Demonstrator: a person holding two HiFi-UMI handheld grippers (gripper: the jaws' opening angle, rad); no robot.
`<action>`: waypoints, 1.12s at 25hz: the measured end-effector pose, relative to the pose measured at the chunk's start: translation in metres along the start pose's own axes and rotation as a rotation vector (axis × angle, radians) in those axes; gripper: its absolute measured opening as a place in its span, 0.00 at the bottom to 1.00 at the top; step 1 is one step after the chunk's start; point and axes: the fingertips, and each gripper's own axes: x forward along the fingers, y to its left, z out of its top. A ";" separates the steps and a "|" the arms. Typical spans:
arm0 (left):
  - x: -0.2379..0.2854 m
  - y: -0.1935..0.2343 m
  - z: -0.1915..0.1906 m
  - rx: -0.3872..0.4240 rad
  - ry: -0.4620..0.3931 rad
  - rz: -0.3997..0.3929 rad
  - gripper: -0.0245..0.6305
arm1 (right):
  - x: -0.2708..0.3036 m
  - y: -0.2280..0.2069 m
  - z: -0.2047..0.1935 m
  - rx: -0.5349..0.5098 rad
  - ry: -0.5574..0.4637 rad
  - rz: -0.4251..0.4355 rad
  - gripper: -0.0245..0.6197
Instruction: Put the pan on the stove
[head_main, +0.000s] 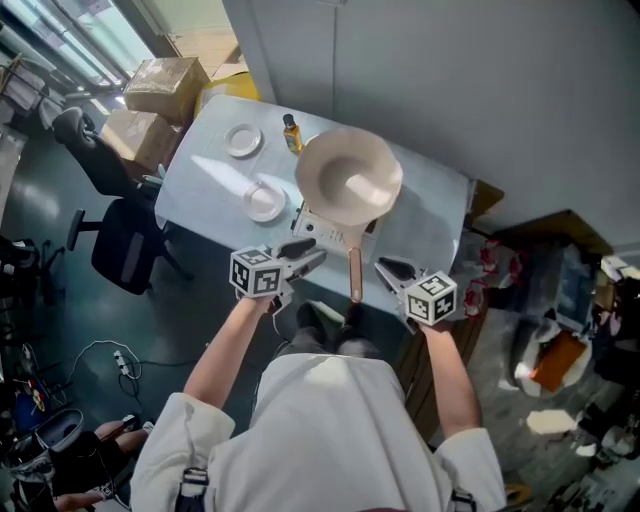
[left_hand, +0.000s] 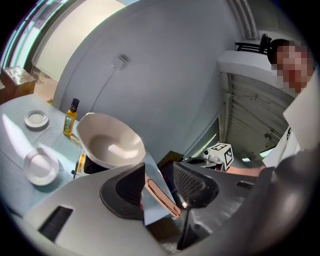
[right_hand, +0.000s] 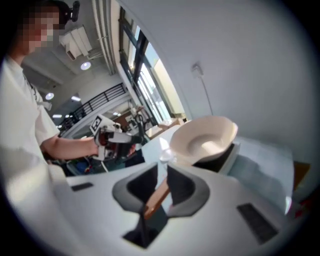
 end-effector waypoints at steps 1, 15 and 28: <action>-0.005 -0.001 0.002 0.020 0.004 0.004 0.33 | -0.001 0.003 0.004 -0.006 -0.013 -0.027 0.14; -0.056 -0.010 0.061 0.168 -0.077 0.031 0.10 | -0.044 0.040 0.056 -0.082 -0.212 -0.339 0.11; -0.074 -0.046 0.109 0.317 -0.179 0.121 0.07 | -0.103 0.043 0.091 -0.165 -0.331 -0.421 0.11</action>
